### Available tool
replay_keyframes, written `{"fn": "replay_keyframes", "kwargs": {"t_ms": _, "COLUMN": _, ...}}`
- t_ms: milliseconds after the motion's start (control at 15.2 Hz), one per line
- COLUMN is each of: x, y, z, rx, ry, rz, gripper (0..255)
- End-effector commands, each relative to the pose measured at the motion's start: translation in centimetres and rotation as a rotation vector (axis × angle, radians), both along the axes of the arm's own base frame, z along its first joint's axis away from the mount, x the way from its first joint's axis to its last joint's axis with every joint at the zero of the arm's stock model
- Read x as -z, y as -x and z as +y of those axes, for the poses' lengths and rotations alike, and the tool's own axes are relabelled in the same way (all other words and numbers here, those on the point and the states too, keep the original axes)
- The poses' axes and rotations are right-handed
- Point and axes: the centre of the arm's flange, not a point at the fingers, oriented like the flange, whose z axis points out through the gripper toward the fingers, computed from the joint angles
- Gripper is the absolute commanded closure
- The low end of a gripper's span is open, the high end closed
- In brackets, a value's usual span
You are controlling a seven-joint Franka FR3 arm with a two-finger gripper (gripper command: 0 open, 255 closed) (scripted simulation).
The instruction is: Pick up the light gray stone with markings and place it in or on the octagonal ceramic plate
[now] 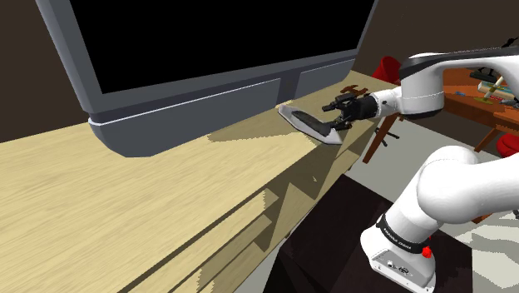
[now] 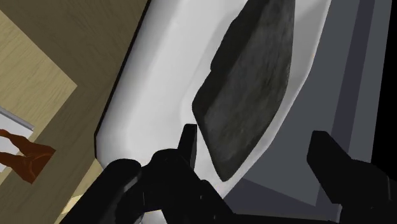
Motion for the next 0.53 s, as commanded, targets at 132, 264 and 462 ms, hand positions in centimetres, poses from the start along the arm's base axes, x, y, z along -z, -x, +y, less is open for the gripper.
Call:
{"fn": "replay_keyframes", "kwargs": {"t_ms": 132, "x": -1.1, "y": 2.9, "z": -3.0, "rx": 0.004, "ry": 0.005, "rz": 0.009, "gripper": 0}}
{"fn": "replay_keyframes", "kwargs": {"t_ms": 264, "x": -1.1, "y": 2.9, "z": -3.0, "rx": 0.004, "ry": 0.005, "rz": 0.009, "gripper": 0}}
{"fn": "replay_keyframes", "kwargs": {"t_ms": 462, "x": -1.1, "y": 2.9, "z": -3.0, "rx": 0.004, "ry": 0.005, "rz": 0.009, "gripper": 0}}
